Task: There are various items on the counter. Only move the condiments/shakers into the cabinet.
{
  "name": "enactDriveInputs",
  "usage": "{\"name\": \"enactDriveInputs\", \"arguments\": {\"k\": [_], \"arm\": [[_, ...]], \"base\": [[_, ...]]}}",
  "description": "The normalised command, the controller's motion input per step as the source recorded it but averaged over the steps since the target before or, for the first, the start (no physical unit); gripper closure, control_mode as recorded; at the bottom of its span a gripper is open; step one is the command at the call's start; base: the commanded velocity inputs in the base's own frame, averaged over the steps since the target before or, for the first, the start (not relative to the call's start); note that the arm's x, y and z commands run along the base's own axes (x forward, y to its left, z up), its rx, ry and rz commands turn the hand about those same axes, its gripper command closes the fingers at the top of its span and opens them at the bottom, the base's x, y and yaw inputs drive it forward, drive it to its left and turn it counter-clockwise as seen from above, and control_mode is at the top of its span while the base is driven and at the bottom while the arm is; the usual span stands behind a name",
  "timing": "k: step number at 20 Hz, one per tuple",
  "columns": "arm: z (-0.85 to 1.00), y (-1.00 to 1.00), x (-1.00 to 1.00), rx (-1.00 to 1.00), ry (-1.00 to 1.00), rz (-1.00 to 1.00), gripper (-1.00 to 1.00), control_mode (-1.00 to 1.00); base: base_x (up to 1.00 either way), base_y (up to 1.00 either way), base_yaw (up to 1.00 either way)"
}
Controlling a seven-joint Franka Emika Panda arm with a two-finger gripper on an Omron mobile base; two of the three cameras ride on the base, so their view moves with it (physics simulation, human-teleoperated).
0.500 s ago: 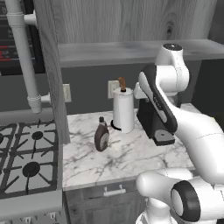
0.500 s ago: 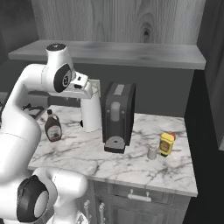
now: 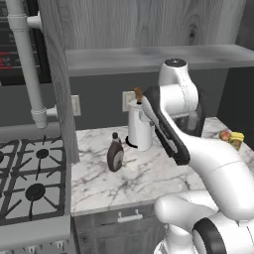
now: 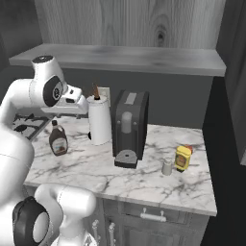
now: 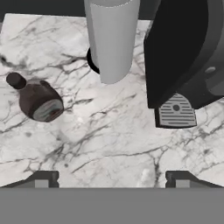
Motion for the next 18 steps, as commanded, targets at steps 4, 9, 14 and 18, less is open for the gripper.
{"name": "enactDriveInputs", "arguments": {"k": [4,9,14,18], "arm": [[-0.42,0.84,-0.09,-0.1,0.01,-0.09,-1.0,-1.0],[-0.38,0.83,-0.02,-0.05,-0.06,-0.08,-1.0,-1.0],[-0.35,0.58,0.0,0.0,-0.23,-0.09,-1.0,-1.0],[-0.38,0.59,0.0,0.0,-0.37,-0.05,-1.0,-1.0]], "base": [[0.0,0.0,0.0],[0.0,0.0,0.0],[0.0,0.0,0.0],[0.0,0.0,0.0]]}}
